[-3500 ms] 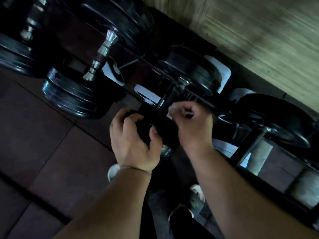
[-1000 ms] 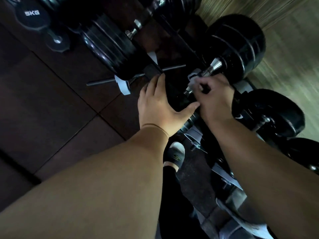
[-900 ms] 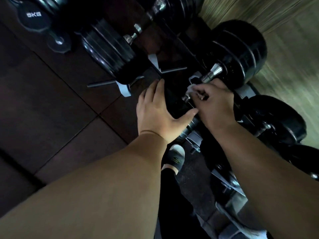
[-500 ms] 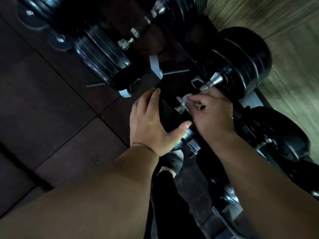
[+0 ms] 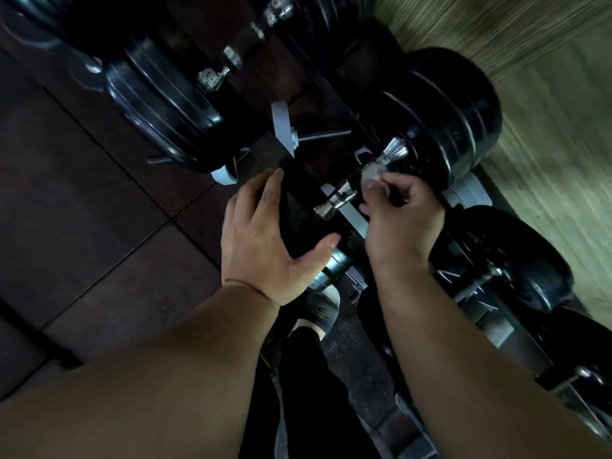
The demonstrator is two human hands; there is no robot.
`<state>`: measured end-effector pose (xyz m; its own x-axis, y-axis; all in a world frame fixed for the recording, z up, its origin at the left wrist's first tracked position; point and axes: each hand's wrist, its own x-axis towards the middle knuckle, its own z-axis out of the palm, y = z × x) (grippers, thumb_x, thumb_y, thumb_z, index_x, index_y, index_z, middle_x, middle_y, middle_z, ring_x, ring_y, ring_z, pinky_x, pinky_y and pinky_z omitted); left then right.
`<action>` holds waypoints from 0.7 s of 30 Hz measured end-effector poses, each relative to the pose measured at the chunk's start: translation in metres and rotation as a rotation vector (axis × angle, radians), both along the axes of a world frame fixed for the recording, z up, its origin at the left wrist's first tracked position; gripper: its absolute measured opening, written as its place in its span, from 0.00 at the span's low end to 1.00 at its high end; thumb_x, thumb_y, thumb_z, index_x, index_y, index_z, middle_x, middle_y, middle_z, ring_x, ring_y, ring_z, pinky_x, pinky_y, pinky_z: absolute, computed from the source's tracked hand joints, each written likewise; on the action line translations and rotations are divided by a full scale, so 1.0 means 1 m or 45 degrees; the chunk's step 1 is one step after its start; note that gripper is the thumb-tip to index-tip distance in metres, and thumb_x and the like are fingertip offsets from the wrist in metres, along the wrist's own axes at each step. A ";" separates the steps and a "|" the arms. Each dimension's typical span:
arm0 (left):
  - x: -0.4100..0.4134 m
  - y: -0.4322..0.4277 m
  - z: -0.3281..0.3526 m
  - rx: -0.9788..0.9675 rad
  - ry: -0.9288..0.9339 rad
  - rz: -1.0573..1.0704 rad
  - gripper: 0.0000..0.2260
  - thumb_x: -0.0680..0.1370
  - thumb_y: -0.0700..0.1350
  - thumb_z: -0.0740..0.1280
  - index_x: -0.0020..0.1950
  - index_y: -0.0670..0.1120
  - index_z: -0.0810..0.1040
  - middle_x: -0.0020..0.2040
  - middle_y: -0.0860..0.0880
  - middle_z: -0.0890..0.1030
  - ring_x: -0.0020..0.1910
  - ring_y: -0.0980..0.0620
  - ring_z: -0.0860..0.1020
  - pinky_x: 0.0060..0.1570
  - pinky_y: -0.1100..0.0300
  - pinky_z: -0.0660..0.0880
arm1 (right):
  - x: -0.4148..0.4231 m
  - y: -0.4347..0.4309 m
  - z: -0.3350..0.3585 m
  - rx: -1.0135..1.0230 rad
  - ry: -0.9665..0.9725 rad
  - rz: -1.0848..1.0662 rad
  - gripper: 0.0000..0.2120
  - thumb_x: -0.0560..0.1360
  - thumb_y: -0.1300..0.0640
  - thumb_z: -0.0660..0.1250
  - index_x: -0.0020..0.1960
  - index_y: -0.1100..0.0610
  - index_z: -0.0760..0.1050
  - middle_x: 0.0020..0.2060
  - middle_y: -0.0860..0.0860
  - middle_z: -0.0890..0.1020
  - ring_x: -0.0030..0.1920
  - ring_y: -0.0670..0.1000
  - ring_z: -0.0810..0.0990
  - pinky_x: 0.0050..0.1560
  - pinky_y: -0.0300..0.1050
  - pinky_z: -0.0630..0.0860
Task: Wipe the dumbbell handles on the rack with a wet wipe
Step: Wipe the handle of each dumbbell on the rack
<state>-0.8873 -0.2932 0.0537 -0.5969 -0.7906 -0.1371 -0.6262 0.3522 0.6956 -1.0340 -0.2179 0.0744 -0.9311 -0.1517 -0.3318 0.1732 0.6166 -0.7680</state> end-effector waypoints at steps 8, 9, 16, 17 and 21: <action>0.001 0.000 0.001 -0.001 -0.001 0.003 0.45 0.70 0.71 0.66 0.79 0.44 0.67 0.73 0.46 0.71 0.71 0.44 0.70 0.69 0.50 0.68 | -0.006 -0.009 0.006 -0.309 -0.194 -0.524 0.07 0.76 0.59 0.74 0.53 0.57 0.81 0.44 0.49 0.85 0.39 0.44 0.87 0.37 0.35 0.81; 0.000 0.000 0.001 0.001 -0.001 0.003 0.45 0.70 0.71 0.66 0.79 0.44 0.67 0.73 0.45 0.71 0.71 0.44 0.71 0.69 0.48 0.69 | -0.009 -0.012 0.003 -0.332 -0.204 -0.597 0.07 0.76 0.59 0.74 0.53 0.58 0.81 0.44 0.50 0.85 0.39 0.45 0.87 0.37 0.36 0.81; 0.000 -0.001 0.004 0.020 -0.029 0.004 0.45 0.70 0.71 0.65 0.80 0.45 0.67 0.73 0.45 0.71 0.72 0.44 0.70 0.68 0.44 0.72 | 0.035 0.005 -0.004 -0.222 -0.376 -0.307 0.05 0.75 0.55 0.75 0.50 0.53 0.84 0.42 0.47 0.87 0.43 0.44 0.86 0.46 0.42 0.84; 0.001 -0.002 0.004 0.022 -0.024 0.003 0.45 0.71 0.71 0.66 0.80 0.45 0.67 0.73 0.45 0.71 0.72 0.44 0.70 0.68 0.44 0.72 | 0.034 0.006 -0.002 -0.243 -0.362 -0.301 0.05 0.75 0.55 0.75 0.50 0.53 0.84 0.43 0.47 0.87 0.43 0.44 0.86 0.46 0.42 0.84; 0.001 -0.001 0.002 -0.003 -0.008 0.001 0.44 0.72 0.71 0.65 0.79 0.43 0.68 0.72 0.44 0.72 0.72 0.44 0.71 0.68 0.41 0.73 | 0.010 -0.008 0.007 -0.340 -0.231 -0.441 0.02 0.76 0.57 0.74 0.49 0.53 0.83 0.41 0.48 0.86 0.39 0.47 0.87 0.39 0.40 0.83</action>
<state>-0.8861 -0.2944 0.0555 -0.5955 -0.7912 -0.1392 -0.6308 0.3533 0.6909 -1.0235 -0.2262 0.0809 -0.8725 0.0553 -0.4855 0.4800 0.2835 -0.8302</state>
